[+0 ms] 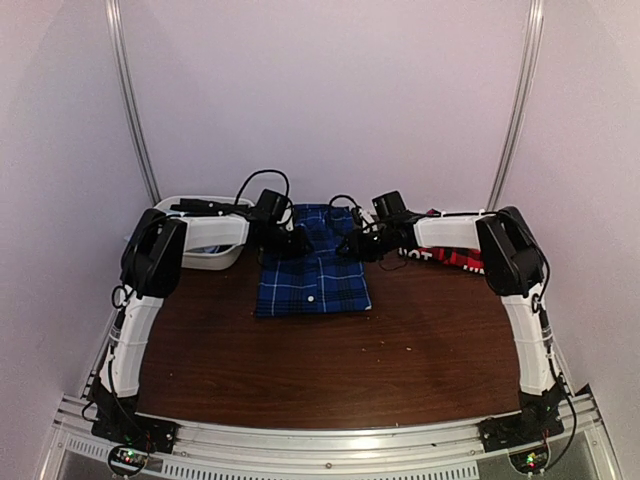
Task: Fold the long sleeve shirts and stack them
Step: Smooth out the 2/3-rectangle-folded shirt at the center of the board, then pick up the 2/3-rectangle-folded shirt from the center of the board, then fold the 2/3-rectangle-folded shirt at the center of the board, then pick up the square-folded shirt from the center of the board.
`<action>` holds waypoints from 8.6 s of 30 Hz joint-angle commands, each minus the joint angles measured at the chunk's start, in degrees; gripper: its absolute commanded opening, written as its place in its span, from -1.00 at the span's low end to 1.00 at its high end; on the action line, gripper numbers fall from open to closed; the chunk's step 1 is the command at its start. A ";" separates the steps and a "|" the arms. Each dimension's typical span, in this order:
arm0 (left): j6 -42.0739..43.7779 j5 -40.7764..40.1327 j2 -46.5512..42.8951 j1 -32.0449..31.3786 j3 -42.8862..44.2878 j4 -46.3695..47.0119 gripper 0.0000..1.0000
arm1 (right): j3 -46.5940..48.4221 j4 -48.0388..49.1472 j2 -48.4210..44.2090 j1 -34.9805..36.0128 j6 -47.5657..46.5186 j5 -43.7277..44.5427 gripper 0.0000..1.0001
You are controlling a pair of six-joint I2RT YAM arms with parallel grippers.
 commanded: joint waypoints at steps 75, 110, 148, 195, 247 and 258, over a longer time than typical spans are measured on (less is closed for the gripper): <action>-3.61 -0.39 -38.17 0.62 -61.26 13.56 -0.42 | -46.34 15.07 -24.73 5.78 5.73 4.28 -0.22; -10.83 -3.09 -62.16 -12.97 -73.39 -3.96 -1.00 | -69.69 13.78 -49.59 15.14 12.74 11.60 -1.00; 5.58 2.95 0.85 7.62 7.93 -12.45 -1.00 | 4.23 9.56 6.45 -4.11 15.47 2.46 -1.00; 4.82 -5.85 -28.48 0.91 -27.66 -1.36 0.14 | -40.81 9.27 -35.66 -0.38 6.23 18.21 -0.06; 5.11 2.57 -27.51 1.89 -28.35 -5.54 -0.27 | -20.42 -6.89 -21.40 -0.19 -5.92 20.31 -0.23; 0.64 11.98 -34.13 -0.07 -44.63 2.05 -0.04 | -30.47 -4.56 -27.72 3.22 -4.36 18.48 -0.39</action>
